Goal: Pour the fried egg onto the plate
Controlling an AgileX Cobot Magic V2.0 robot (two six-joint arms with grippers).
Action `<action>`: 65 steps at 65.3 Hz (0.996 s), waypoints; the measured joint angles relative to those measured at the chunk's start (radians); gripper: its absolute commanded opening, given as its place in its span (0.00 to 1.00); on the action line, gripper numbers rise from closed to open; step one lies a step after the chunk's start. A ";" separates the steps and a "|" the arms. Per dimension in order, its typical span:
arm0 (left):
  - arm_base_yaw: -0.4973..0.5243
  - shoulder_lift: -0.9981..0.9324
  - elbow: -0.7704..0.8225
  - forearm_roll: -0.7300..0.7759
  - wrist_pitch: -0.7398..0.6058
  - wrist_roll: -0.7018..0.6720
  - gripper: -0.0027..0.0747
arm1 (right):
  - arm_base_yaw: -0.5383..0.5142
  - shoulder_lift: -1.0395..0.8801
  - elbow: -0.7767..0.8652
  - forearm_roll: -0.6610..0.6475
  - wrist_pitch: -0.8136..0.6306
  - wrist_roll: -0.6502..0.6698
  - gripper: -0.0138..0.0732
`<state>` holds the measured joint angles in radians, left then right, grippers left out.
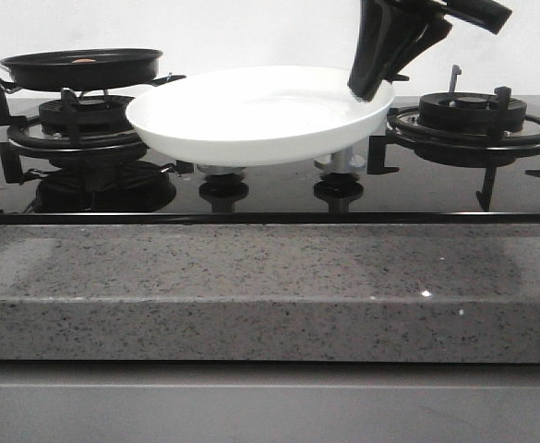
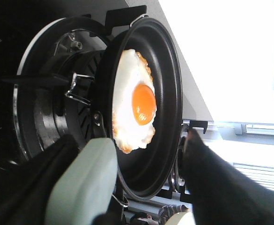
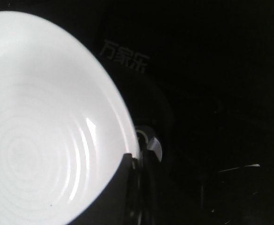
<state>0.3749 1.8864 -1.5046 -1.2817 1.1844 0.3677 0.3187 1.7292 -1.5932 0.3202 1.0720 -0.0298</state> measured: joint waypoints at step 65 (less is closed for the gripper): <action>0.000 0.042 0.000 -0.040 0.009 0.002 0.01 | 0.000 0.000 0.000 0.000 0.000 0.000 0.10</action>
<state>0.3746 1.9279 -1.5046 -1.3213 1.1935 0.3694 0.3187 1.7292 -1.5932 0.3202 1.0720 -0.0298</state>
